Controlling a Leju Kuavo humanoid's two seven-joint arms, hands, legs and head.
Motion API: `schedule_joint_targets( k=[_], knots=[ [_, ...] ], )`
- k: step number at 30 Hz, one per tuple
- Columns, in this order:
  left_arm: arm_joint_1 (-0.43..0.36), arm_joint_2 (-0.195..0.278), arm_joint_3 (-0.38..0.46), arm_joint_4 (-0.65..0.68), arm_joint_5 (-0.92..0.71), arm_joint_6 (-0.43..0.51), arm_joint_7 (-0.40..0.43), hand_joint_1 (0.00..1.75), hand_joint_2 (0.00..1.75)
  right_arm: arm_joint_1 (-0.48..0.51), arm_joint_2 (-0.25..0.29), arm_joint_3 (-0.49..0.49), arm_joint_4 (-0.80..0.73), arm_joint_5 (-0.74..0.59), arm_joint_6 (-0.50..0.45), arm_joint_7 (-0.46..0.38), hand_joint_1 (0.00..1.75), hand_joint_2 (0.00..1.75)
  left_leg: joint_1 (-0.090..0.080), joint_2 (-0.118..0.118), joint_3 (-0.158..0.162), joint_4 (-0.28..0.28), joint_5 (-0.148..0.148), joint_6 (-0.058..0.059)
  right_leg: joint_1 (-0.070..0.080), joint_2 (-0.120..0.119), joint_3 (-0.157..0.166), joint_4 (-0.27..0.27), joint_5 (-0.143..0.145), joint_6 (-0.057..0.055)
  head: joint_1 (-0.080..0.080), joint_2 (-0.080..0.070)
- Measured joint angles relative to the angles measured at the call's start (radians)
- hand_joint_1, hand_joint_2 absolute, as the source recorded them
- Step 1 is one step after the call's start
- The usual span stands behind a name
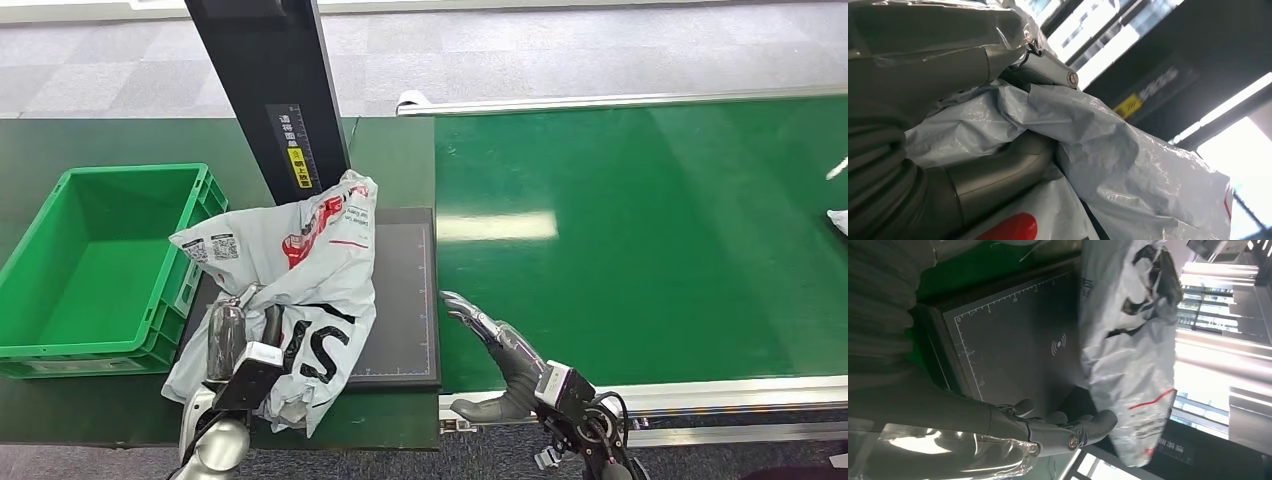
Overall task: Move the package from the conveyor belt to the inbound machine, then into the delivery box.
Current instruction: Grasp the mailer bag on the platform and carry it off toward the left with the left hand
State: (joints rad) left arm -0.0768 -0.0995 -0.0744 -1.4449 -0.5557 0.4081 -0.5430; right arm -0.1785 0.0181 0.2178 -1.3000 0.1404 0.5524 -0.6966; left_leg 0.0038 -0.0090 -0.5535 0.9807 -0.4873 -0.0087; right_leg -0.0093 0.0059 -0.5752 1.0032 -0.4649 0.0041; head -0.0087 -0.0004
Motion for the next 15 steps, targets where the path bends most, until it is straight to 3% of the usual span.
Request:
schedule_joint_targets(
  k=[5,12,15],
  knots=[
    [0.007,-0.012,0.062,-0.091,-0.081,0.238,-0.087,1.75,1.75,0.002,0.005,0.000,0.008,-0.004,-0.003,0.000,0.00,1.75,0.000,0.000,0.000,0.000,0.000,0.000,0.000,0.000,0.000,0.000,0.000,0.000,0.000,0.000],
    [-0.049,-0.036,0.241,-0.129,-0.260,0.251,-0.104,1.75,1.75,0.018,0.013,0.005,0.011,-0.011,-0.010,0.000,0.00,1.75,0.000,0.001,0.000,0.000,0.000,0.000,0.000,0.001,0.000,0.000,0.000,0.000,0.000,0.000],
    [-0.075,-0.040,0.288,-0.120,-0.324,0.251,-0.069,1.75,1.75,0.021,0.014,0.005,0.011,-0.010,-0.010,0.000,0.00,1.75,0.000,0.001,0.000,0.000,0.000,0.000,0.000,0.001,0.000,0.000,0.000,0.000,0.000,0.000]
  ],
)
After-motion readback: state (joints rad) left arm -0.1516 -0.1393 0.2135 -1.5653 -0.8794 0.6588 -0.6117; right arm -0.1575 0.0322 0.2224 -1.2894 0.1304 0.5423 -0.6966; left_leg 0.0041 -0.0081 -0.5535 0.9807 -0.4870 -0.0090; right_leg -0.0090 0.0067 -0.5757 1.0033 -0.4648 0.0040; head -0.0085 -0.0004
